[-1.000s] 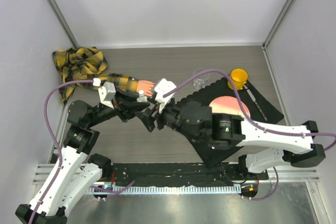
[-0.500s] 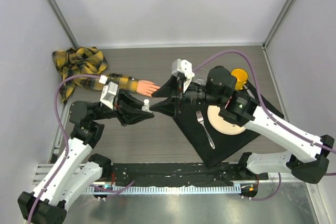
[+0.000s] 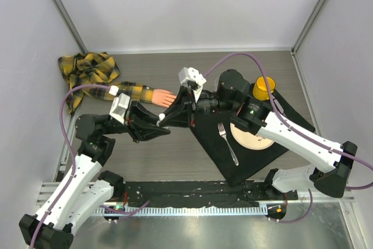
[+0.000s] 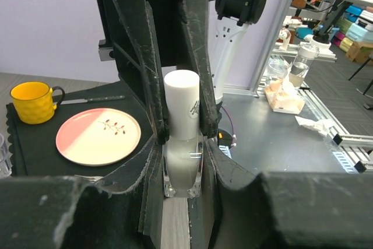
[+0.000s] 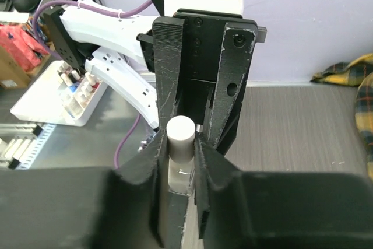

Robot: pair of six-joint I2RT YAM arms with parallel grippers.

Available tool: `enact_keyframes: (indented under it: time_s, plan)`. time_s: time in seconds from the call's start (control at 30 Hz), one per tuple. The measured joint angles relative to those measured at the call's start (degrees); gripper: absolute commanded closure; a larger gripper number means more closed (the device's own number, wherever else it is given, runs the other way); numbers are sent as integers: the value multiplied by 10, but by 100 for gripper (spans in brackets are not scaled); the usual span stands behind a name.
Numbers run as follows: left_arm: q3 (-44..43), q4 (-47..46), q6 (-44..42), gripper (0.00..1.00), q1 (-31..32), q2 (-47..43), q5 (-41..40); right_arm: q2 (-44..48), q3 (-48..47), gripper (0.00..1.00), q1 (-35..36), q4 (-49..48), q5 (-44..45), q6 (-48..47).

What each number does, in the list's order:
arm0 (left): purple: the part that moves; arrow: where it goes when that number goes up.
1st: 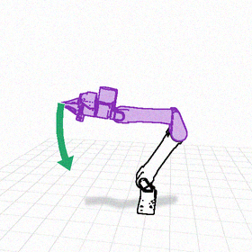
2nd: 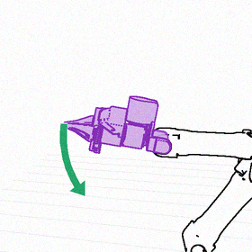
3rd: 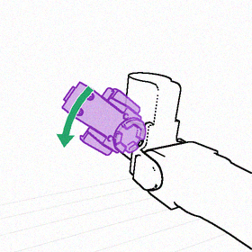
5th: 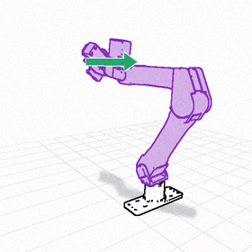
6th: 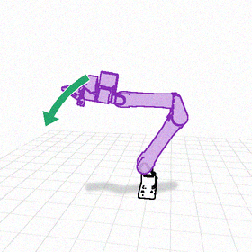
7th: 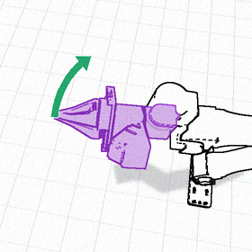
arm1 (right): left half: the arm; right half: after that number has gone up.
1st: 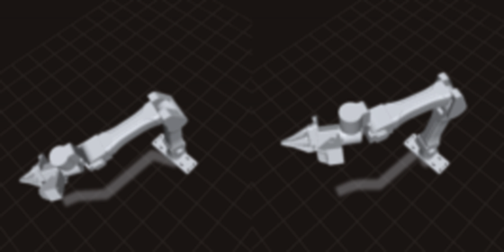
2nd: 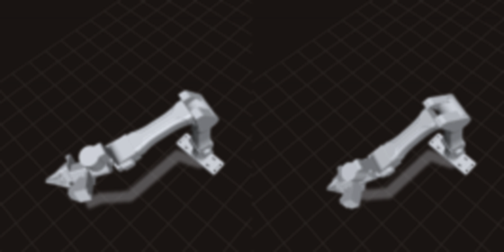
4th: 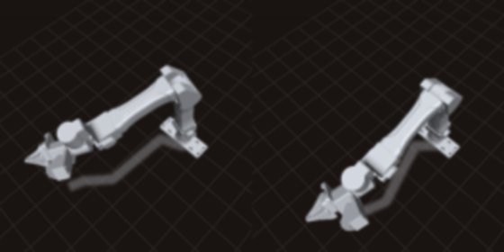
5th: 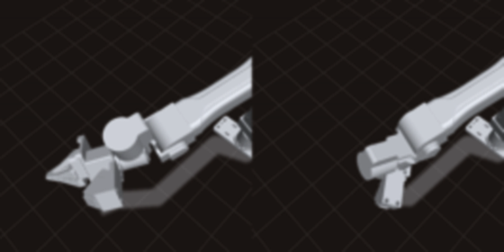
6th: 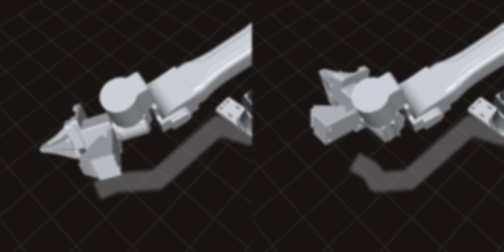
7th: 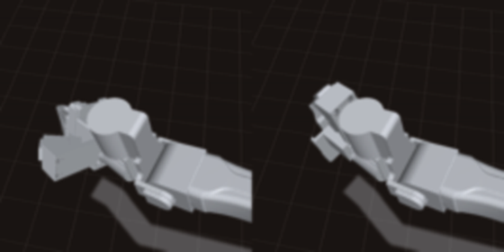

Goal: Paint the nails

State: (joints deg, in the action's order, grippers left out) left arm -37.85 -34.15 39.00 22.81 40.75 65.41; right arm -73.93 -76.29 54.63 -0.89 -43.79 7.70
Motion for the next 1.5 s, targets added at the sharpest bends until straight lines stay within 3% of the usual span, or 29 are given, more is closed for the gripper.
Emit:
enact_keyframes:
  time_s: [0.03, 0.27, 0.4, 0.5, 0.53, 0.6, 0.67, 0.7, 0.8, 0.83, 0.93, 0.97, 1.07, 1.27, 1.4, 1.5]
  plan:
    - [0, 0, 0, 100, 0, -1, -1, 0, 0, 100, 0, -2, -2, 0]
    - [-3, 75, -53, 100, 1, -21, -48, -4, 5, 100, -1, -10, 13, 2]
    - [-6, 152, -110, 100, 1, -32, -93, -2, 19, 100, 16, -11, 88, -1]
    - [-7, 210, -152, 100, -6, -45, -154, 0, 9, 100, 95, 29, 338, -21]
    - [-10, 223, -162, 100, -7, -48, -175, -13, -15, 100, 160, 53, 515, -35]
    - [-16, 238, -183, 100, -8, -56, -198, -58, -57, 100, 251, 60, 764, -66]
    - [-18, 250, -195, 100, -8, -62, -206, -102, -92, 100, 304, 49, 928, -86]
    - [-18, 257, -202, 100, -7, -63, -206, -122, -106, 98, 319, 48, 988, -87]
    - [-18, 269, -219, 100, -5, -57, -207, -143, -120, 78, 331, 47, 1055, -81]
    - [-18, 269, -221, 100, -3, -54, -207, -143, -120, 65, 331, 51, 1059, -78]
    - [-18, 270, -223, 100, 0, -52, -207, -132, -114, 43, 330, 57, 1035, -83]
    - [-18, 278, -220, 100, 0, -51, -207, -122, -108, 31, 330, 58, 1018, -91]
    - [-18, 283, -215, 100, 0, -46, -206, -78, -82, 24, 329, 66, 957, -105]
    - [-21, 262, -199, 100, 0, -36, -193, 22, -32, 24, 259, 101, 721, -103]
    - [-21, 222, -165, 100, 0, -30, -155, 67, -2, 31, 108, 107, 496, -78]
    - [-20, 177, -136, 100, 0, -27, -120, 69, 1, 45, 43, 103, 340, -65]
